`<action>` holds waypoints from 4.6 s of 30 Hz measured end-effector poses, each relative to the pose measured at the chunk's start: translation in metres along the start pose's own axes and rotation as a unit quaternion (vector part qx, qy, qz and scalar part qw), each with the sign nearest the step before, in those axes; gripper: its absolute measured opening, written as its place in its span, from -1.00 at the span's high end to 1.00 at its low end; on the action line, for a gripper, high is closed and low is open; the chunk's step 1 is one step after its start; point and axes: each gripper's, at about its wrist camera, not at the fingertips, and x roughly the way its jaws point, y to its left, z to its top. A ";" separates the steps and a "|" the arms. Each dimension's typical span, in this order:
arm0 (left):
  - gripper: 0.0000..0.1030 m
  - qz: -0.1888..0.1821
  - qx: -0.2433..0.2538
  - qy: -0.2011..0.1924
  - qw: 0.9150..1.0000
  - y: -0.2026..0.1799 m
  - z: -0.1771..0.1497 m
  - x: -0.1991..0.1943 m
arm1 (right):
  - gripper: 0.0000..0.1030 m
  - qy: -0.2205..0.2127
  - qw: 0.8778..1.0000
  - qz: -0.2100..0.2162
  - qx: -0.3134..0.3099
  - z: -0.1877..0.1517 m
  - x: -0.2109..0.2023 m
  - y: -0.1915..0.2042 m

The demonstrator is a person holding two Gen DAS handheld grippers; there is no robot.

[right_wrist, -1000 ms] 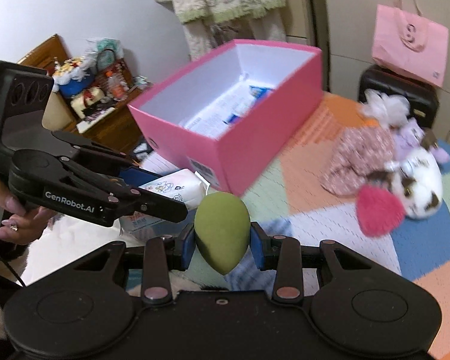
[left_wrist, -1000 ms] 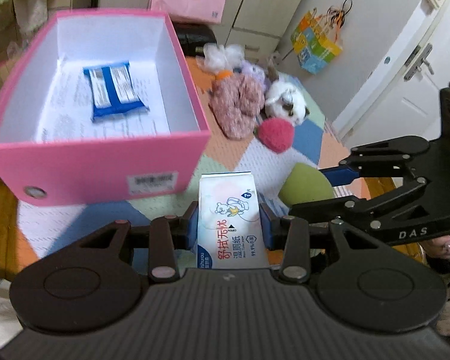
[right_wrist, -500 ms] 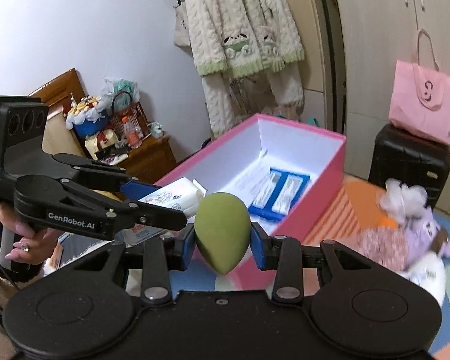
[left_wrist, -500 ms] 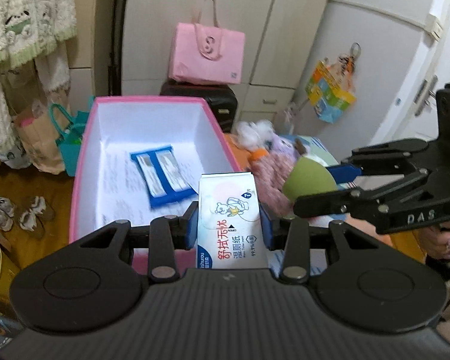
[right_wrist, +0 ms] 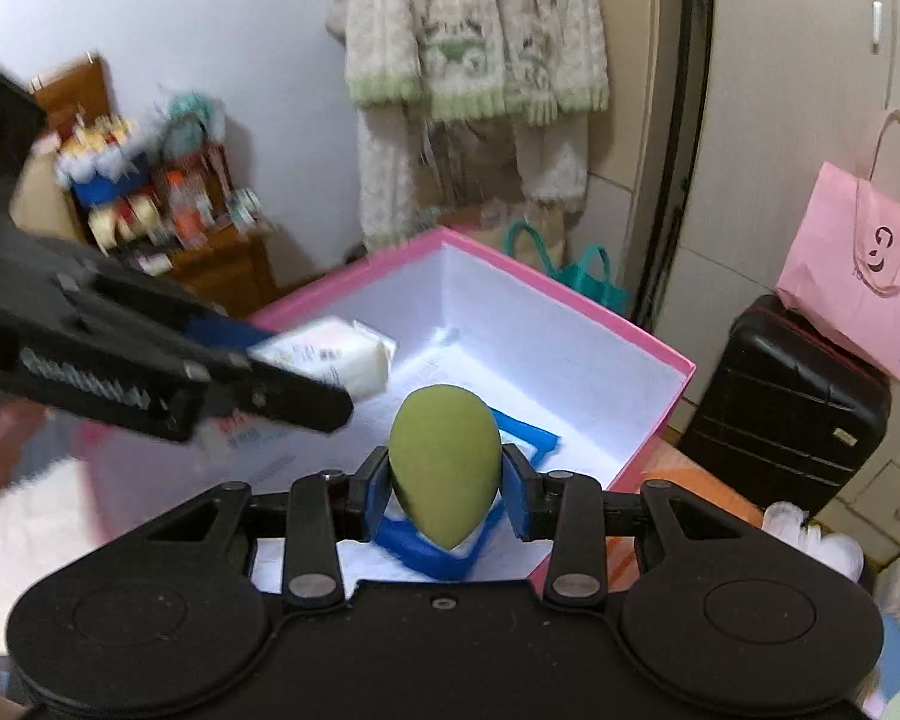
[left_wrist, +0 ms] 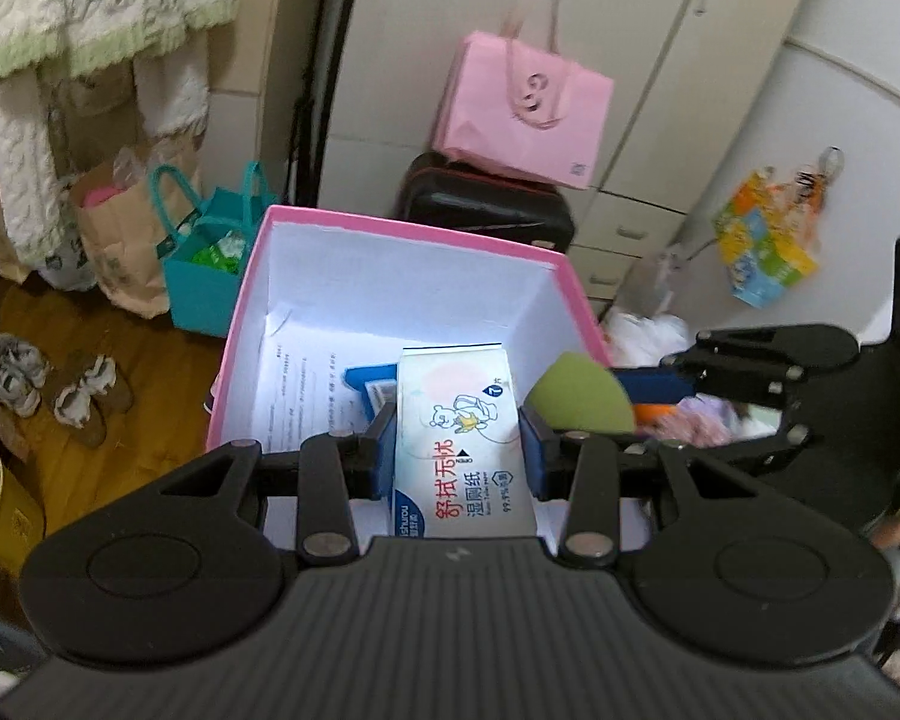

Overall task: Organize soft objects
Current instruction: 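Carry tissue pack and green sponge into the pink box and open both grippers, then move both grippers back toward the scrunchie and pink pom-pom, then grasp the floral scrunchie with the left gripper while the right grasps the pink pom-pom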

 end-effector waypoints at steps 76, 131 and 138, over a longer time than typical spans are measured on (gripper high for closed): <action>-0.42 -0.061 0.237 0.012 0.970 -0.172 -0.088 -0.103 | -0.57 -0.081 0.990 -0.112 0.034 -0.170 -0.216 0.000; -0.33 0.020 0.110 0.005 0.994 -0.196 -0.100 0.142 | -0.48 -0.081 0.981 -0.129 0.119 -0.237 -0.065 -0.052; 0.57 0.028 0.118 0.002 0.993 -0.192 -0.108 0.139 | -0.04 -0.091 0.976 -0.140 0.137 -0.246 -0.063 -0.054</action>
